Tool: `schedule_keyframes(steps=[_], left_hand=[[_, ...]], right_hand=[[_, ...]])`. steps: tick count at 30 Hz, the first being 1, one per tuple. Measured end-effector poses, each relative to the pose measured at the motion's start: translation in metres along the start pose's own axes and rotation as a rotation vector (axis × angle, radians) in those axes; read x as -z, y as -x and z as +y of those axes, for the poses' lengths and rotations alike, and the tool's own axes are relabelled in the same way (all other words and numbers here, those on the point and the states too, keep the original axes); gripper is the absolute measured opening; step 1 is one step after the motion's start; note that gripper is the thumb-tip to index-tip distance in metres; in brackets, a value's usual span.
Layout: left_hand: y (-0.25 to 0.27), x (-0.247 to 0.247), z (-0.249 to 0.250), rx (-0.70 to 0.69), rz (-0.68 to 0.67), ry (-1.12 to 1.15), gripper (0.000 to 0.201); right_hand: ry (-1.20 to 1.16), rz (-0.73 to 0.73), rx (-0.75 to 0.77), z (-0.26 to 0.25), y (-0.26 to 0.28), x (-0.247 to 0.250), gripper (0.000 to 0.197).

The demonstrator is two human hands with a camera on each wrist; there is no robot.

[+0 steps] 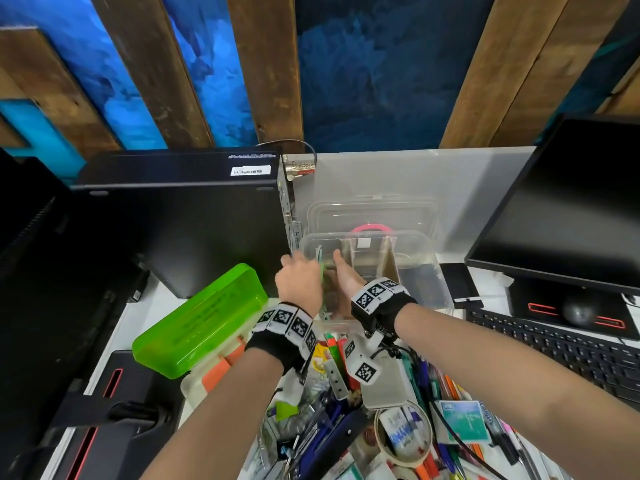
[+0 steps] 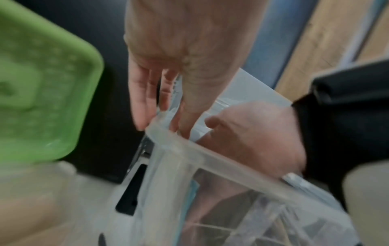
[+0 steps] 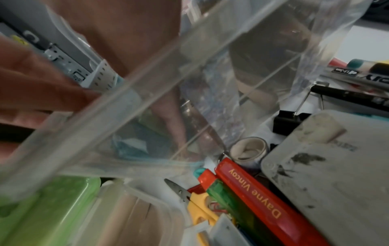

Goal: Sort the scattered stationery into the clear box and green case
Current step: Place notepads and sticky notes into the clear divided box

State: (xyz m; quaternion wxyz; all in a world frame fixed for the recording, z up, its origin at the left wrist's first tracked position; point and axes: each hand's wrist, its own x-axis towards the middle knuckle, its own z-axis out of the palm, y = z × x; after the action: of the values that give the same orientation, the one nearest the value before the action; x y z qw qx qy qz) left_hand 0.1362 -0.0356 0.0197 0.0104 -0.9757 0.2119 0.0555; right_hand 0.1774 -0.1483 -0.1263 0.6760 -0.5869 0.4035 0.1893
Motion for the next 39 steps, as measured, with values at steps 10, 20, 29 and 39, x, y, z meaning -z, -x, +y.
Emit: schedule_keyframes(steps=[10,20,29,39], left_hand=[[0.006,-0.013,-0.022,0.099,-0.016,0.33,0.013],[0.008,-0.025,-0.027,-0.002,0.067,0.455,0.022],[0.006,-0.022,-0.025,-0.045,0.029,0.437,0.036],[0.004,-0.023,-0.019,-0.082,-0.023,0.374,0.041]], right_hand=[[-0.075,0.043,-0.071,-0.002,0.018,-0.013,0.144],[-0.072,0.045,-0.1,-0.008,0.031,-0.001,0.12],[-0.12,0.023,-0.03,-0.015,0.024,-0.003,0.11],[-0.056,0.034,-0.042,-0.01,0.017,0.003,0.128]])
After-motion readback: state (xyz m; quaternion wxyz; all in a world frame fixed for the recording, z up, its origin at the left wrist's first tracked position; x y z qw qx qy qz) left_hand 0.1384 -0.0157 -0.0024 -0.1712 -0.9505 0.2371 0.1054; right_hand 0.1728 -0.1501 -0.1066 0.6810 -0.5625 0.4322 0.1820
